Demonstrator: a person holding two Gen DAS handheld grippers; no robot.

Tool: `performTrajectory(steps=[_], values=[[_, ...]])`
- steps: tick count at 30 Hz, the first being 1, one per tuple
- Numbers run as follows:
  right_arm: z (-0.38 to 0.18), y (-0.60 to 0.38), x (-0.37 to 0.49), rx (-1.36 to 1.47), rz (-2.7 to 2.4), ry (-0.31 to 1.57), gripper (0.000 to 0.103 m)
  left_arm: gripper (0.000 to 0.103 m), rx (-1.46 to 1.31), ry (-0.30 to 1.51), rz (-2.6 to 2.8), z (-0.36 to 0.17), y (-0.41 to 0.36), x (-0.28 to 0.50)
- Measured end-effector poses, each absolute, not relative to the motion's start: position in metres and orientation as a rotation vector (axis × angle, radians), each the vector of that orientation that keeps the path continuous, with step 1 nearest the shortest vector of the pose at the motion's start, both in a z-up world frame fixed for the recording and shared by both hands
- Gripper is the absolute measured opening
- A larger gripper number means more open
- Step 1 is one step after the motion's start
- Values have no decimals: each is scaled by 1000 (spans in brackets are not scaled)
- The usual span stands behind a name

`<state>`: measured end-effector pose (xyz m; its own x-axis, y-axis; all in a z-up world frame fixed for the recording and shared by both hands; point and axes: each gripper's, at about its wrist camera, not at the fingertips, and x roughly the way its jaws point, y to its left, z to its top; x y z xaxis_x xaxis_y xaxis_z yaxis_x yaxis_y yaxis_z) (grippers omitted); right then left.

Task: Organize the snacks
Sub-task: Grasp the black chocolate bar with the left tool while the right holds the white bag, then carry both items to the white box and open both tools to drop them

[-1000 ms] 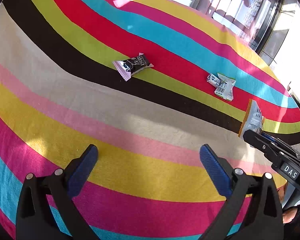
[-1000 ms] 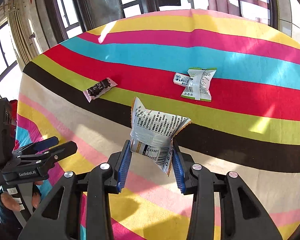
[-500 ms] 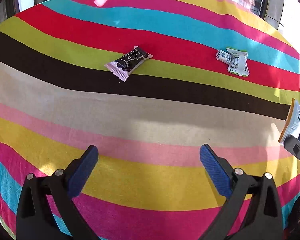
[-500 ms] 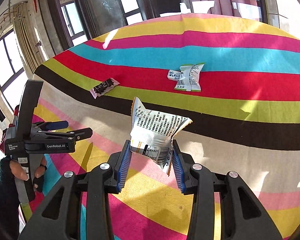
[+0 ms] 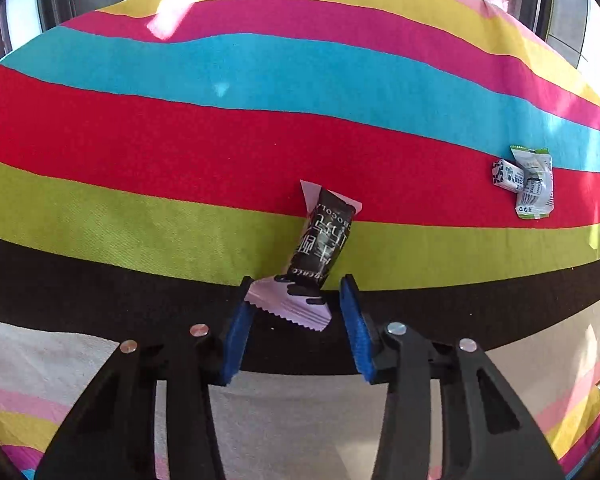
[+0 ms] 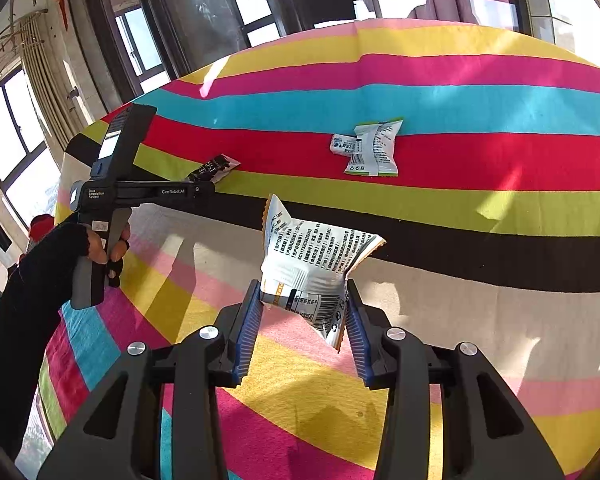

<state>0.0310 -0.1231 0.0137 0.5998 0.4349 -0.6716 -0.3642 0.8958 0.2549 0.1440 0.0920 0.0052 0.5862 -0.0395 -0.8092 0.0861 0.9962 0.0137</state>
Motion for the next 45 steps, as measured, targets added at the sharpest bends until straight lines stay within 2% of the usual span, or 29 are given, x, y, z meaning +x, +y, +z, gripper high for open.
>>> performTrajectory(steps=[1,5,11,12,13,14,15,16,20,21,22,23,25,29,34,40,45], values=[[14,-124,31,97,464,802,41,14,44,942,-87,6,89,137],[14,-123,30,96,464,800,41,12,15,885,-121,11,73,88],[14,-123,30,98,459,798,41,11,-36,907,-170,5,54,14],[14,-124,30,100,457,798,41,14,-22,896,-169,5,51,6],[14,-124,30,102,456,799,41,25,6,899,-170,6,50,0],[14,-124,30,103,456,800,41,43,41,909,-161,8,49,-2],[14,-124,30,104,454,801,41,92,83,910,-133,12,52,-2],[14,-124,31,104,454,801,41,100,134,876,-105,16,56,-3],[14,-124,31,106,453,802,42,100,204,853,-176,23,54,26],[14,-125,31,108,452,802,42,94,212,864,-190,22,51,35],[14,-125,31,111,452,802,42,78,226,884,-207,17,47,44],[14,-126,31,114,452,803,43,69,234,914,-227,11,44,53],[14,-126,31,119,454,803,43,40,173,928,-285,6,43,63],[14,-126,31,119,463,805,43,38,180,893,-258,4,42,46],[15,-123,28,100,477,793,41,38,145,827,-230,9,42,-18],[17,-124,26,105,486,779,40,38,-61,718,-191,37,83,-93],[15,-117,30,77,479,812,40,38,-126,661,-146,53,115,-138]])
